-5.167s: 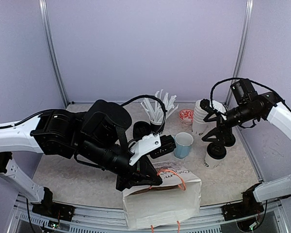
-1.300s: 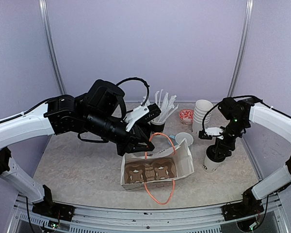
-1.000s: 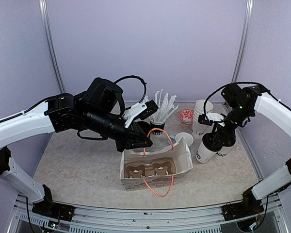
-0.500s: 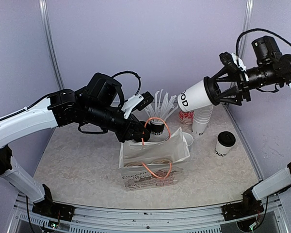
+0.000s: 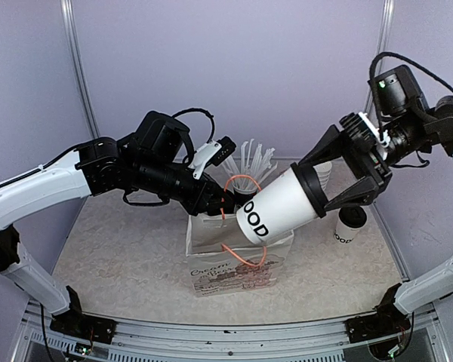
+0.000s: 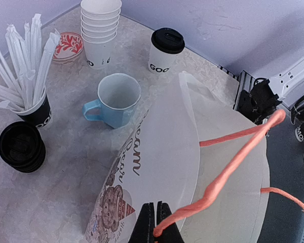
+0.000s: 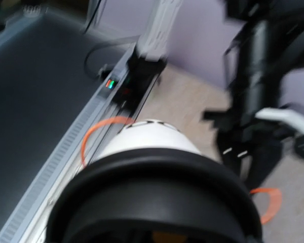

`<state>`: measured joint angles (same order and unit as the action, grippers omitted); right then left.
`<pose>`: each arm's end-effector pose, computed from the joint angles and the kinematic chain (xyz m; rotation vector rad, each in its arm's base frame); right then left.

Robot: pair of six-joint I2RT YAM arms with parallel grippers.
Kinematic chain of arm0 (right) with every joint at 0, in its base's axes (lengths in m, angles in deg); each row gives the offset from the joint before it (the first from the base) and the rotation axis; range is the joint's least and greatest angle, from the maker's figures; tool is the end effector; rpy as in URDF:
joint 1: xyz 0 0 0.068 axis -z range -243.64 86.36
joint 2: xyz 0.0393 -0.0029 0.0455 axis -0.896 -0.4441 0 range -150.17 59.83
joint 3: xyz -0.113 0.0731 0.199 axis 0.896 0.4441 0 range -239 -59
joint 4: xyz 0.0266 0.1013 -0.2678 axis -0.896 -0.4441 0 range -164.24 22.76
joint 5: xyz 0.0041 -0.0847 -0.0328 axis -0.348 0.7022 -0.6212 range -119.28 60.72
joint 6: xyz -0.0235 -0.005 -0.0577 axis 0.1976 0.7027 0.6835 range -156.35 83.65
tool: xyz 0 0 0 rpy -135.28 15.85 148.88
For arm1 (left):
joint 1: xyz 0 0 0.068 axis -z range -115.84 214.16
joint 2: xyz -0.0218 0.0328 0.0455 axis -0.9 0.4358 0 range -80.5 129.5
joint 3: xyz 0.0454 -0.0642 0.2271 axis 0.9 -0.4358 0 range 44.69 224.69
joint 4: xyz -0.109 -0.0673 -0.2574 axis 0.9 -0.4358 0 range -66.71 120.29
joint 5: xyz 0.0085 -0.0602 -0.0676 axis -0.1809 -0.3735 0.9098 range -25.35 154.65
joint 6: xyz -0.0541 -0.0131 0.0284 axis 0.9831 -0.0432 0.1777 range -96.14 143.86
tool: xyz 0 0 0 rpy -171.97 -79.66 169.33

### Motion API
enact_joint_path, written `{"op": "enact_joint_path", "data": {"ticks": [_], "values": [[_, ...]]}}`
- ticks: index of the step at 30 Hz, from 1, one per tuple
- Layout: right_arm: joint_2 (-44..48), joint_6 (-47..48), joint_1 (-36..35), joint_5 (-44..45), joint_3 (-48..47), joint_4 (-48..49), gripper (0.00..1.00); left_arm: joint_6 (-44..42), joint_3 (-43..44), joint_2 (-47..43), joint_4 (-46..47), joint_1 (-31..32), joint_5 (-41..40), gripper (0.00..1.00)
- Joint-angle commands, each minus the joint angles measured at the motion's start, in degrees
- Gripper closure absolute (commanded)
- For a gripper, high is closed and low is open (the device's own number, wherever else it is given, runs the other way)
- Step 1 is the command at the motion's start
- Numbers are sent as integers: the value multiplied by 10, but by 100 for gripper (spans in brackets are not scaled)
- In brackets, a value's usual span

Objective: Pack the takeout coffee

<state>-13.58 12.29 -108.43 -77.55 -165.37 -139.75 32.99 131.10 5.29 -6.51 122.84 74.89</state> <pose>0.1396 0.1887 0.4655 -1.8217 1.1103 0.9018 0.1864 -0.3227 0.3348 1.0696 2.0651 -0.8307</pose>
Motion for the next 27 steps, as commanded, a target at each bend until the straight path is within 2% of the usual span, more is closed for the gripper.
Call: {"op": "enact_joint_path", "data": {"ticks": [1,15,22,27], "values": [[-27,-20,-50,123,36,36,100,18,4,-13,10,-6,-10,100],[-139,22,-78,236,-46,9,100,40,-11,-43,27,-4,16,100],[-211,38,-137,362,-103,-61,100,51,-2,-38,24,18,6,97],[-228,14,-186,460,-75,-64,100,42,-7,-39,33,28,-2,97]]}}
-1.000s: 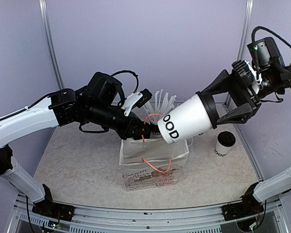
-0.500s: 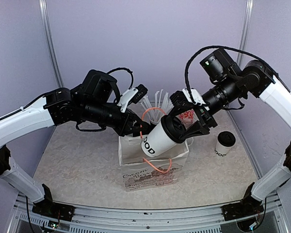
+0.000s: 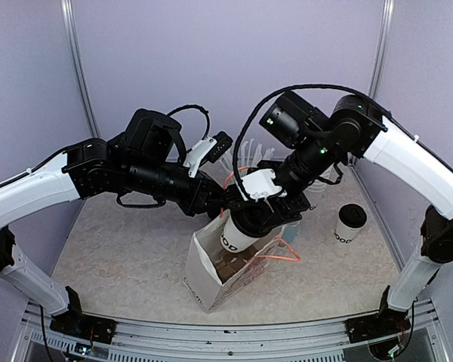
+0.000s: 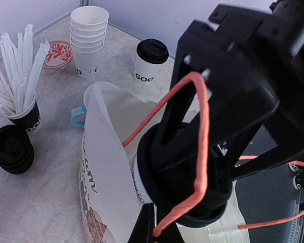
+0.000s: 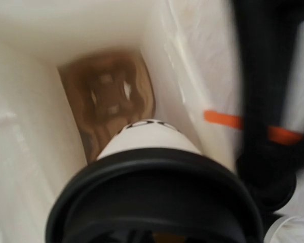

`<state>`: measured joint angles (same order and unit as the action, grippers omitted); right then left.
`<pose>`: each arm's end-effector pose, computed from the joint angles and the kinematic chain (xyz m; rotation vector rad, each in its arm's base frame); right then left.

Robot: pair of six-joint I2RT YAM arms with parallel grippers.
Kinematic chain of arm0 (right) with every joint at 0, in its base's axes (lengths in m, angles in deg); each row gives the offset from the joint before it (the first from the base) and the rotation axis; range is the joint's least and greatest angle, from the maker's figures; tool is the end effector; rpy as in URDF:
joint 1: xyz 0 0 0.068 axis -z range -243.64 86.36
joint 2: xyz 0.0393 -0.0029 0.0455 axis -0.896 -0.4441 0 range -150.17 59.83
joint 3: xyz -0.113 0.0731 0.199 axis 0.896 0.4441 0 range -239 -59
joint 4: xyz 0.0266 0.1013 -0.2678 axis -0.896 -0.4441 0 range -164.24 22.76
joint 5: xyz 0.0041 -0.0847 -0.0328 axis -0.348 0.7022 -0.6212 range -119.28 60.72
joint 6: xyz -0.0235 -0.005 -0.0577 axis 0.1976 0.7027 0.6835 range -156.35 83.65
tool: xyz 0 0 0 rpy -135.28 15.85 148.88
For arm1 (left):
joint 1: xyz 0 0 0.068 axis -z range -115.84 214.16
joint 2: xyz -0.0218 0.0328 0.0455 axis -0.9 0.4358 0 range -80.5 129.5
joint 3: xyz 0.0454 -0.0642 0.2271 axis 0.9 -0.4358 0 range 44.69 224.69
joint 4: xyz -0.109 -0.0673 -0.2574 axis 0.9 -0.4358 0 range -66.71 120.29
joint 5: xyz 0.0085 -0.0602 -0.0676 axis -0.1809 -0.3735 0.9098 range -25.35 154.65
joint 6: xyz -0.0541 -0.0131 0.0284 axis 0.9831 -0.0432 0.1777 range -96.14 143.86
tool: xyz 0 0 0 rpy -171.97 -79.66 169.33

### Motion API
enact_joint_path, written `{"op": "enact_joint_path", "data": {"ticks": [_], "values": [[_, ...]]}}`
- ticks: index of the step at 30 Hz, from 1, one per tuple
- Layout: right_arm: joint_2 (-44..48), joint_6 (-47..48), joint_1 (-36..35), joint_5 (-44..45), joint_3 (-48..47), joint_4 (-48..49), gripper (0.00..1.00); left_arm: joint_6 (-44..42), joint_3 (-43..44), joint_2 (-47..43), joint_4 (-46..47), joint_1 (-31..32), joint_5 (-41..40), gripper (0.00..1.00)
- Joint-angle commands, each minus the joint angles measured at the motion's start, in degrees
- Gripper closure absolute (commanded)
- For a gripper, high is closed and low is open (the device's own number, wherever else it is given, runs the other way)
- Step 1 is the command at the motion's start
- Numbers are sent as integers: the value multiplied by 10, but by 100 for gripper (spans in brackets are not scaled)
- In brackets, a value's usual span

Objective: Pack the takeout coffee

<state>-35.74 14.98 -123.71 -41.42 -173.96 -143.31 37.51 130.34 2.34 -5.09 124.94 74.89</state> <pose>0.1639 0.3048 0.3890 -2.1599 1.3745 0.3297 0.1695 -0.3205 0.3503 1.0144 2.0456 -0.9185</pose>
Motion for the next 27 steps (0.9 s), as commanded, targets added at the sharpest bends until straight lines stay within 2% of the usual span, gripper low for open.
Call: {"op": "enact_joint_path", "data": {"ticks": [1,10,14,18,22,27], "values": [[-7,-18,-41,114,15,-29,100,-6,1,-11,20,7,-3,97],[16,-61,-98,185,63,-29,100,-45,22,-21,8,-13,-11,98],[14,-68,-101,200,50,-29,100,-78,22,-20,6,-22,-5,98],[0,-72,-101,195,18,-29,100,-113,23,-8,0,-26,-20,98],[-7,-87,-101,176,47,-29,100,-134,25,2,0,-39,-39,98],[-8,-110,-101,173,65,-29,100,-133,43,12,-14,-44,-10,97]]}}
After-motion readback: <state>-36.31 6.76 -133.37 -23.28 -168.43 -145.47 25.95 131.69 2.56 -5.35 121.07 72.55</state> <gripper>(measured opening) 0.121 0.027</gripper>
